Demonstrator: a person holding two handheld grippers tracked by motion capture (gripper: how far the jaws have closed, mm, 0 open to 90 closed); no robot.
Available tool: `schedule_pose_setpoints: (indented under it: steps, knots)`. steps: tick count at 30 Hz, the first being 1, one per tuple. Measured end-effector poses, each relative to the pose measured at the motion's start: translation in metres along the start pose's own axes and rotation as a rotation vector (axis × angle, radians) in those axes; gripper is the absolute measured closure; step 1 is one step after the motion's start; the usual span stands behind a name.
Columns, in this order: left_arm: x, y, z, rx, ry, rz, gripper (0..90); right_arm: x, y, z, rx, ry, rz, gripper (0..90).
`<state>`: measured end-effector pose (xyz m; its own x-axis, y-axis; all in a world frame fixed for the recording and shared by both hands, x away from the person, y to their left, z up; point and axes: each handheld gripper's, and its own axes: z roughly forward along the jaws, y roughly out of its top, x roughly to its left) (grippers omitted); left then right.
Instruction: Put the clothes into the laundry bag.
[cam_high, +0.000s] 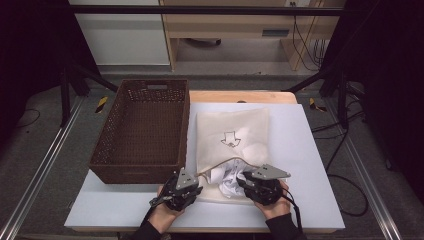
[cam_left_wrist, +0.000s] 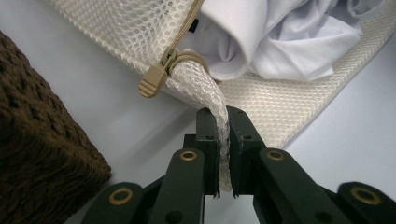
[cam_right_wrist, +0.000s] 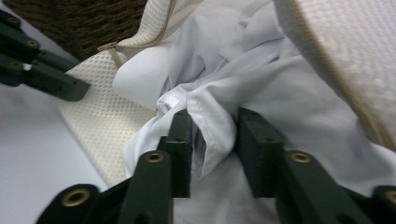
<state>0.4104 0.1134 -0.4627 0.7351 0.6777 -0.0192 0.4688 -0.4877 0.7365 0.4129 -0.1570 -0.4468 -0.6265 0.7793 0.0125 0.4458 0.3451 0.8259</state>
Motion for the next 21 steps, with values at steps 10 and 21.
schedule_pose_setpoints:
  steps: [10, 21]
  knots:
    - [0.001, 0.001, -0.004, 0.024, 0.011, 0.023, 85.1, -0.011, 0.007, 0.037, 0.013, -0.172, 0.04, 84.7]
    - [0.003, -0.003, -0.006, 0.0, -0.009, 0.005, 84.2, -0.021, 0.007, 0.029, -0.064, -0.152, 0.066, 67.9]
